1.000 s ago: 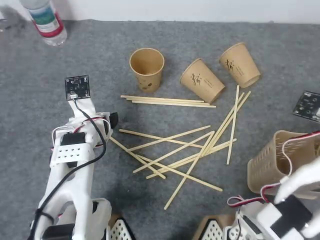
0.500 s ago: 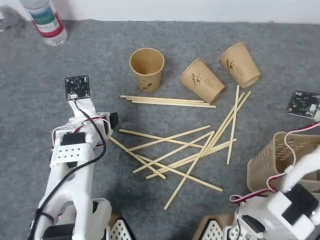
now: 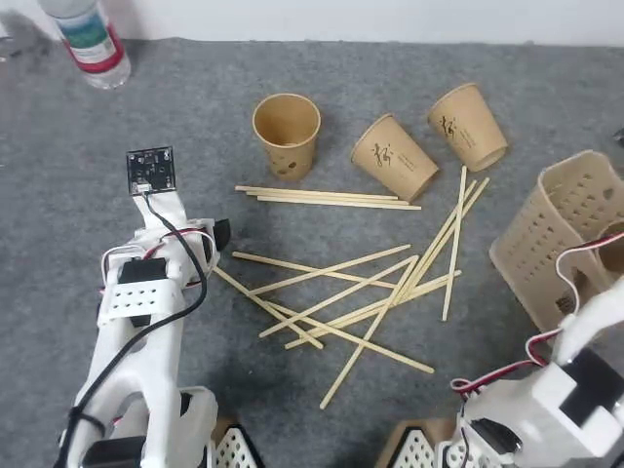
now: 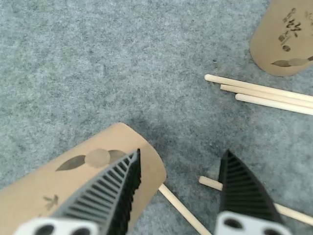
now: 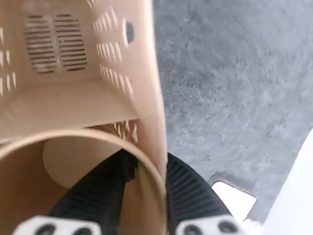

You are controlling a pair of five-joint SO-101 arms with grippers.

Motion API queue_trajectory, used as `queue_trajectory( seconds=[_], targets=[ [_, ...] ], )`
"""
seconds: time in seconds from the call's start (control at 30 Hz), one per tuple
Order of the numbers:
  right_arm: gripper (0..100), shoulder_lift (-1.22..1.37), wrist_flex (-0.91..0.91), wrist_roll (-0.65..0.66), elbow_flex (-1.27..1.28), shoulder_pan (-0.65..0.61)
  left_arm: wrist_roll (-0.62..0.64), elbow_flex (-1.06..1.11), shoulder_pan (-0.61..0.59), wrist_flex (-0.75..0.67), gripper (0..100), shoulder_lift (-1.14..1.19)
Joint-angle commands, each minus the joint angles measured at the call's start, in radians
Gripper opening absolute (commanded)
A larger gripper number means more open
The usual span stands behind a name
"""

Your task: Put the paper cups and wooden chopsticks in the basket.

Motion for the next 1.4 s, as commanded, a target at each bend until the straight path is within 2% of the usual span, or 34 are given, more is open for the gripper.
queue_trajectory(
  seconds=[0.0,0.13,0.33,0.43,0.53,0.7,0.77,1.03,1.23,1.37],
  targets=[
    [0.6,0.004,0.021,-0.066,-0.044,-0.027,0.006,0.01,-0.006,-0.006,26,0.012],
    [0.6,0.007,0.081,-0.094,-0.04,-0.096,0.006,0.01,-0.006,-0.006,26,0.012],
    [0.6,0.002,0.022,-0.364,-0.054,-0.143,0.008,0.01,-0.009,-0.006,26,0.012],
    [0.6,0.004,0.025,-0.445,-0.097,-0.136,0.009,0.01,-0.009,-0.006,26,0.012],
    [2.4,0.002,0.077,-0.443,-0.161,-0.119,0.009,0.01,-0.009,-0.006,26,0.012],
    [25.3,0.002,0.199,-0.443,-0.318,-0.09,0.011,0.01,-0.008,-0.006,26,0.012],
    [29.6,0.004,0.239,-0.442,-0.381,-0.087,0.011,0.01,-0.008,-0.006,26,0.012],
    [23.8,0.004,0.341,-0.393,-0.592,-0.12,0.011,0.01,-0.009,-0.005,26,0.012],
    [23.9,0.001,0.343,-0.397,-0.608,-0.128,0.011,0.012,-0.009,-0.005,26,0.012],
    [23.8,-0.079,0.346,-0.456,-0.671,-0.26,0.011,0.012,-0.006,-0.006,26,0.012]
  ],
)
